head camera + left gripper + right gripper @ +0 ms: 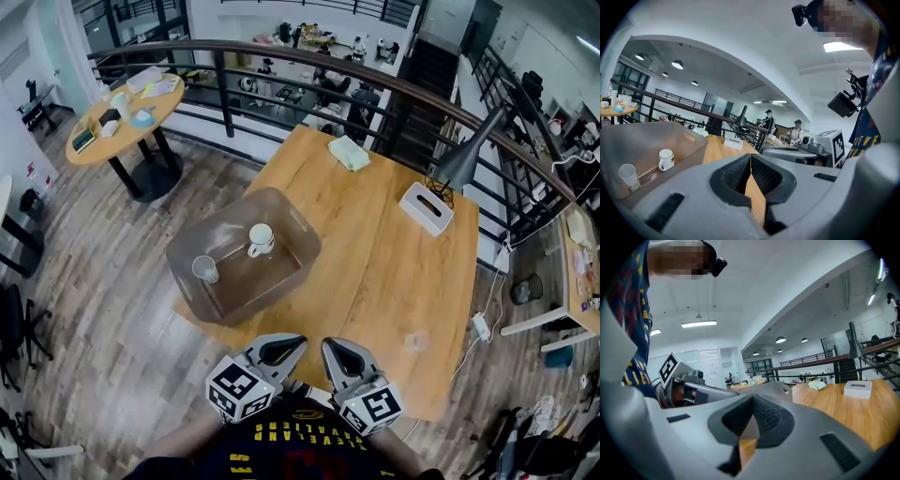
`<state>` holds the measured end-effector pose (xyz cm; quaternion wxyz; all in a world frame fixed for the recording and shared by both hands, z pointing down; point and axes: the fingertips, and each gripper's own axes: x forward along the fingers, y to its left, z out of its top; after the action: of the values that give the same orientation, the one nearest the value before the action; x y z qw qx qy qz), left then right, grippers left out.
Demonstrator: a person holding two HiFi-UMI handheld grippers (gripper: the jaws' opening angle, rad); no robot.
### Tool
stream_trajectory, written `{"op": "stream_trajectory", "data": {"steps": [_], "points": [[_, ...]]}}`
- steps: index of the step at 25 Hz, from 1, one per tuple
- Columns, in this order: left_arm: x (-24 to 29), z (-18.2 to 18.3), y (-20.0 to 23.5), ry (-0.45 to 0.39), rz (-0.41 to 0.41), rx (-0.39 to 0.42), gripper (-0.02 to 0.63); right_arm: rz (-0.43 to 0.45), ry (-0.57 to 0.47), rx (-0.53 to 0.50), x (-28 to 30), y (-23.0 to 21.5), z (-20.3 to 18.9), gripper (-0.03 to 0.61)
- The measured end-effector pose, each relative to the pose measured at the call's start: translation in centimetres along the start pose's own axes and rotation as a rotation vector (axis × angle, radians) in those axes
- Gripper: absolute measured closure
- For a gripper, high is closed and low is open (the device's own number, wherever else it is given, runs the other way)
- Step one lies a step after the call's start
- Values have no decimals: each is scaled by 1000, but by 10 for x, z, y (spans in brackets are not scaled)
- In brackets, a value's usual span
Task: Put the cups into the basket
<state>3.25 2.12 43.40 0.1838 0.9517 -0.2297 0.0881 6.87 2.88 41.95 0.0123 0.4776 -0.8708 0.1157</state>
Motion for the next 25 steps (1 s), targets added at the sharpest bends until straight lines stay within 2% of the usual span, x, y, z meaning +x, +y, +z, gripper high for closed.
{"op": "stream_trajectory", "data": {"steps": [8,15,20,25], "points": [[7,14,14,-7,-84,10,601,-81,21,-8,14,-5,6,565],[6,13,29,-16,-132,-22,601,-149,57,15,23,-12,2,566],[11,10,28,0,-186,-20,601,-154,83,23,31,-11,-3,566],[17,18,22,-3,-239,16,601,-180,79,24,31,-16,1,566]]}}
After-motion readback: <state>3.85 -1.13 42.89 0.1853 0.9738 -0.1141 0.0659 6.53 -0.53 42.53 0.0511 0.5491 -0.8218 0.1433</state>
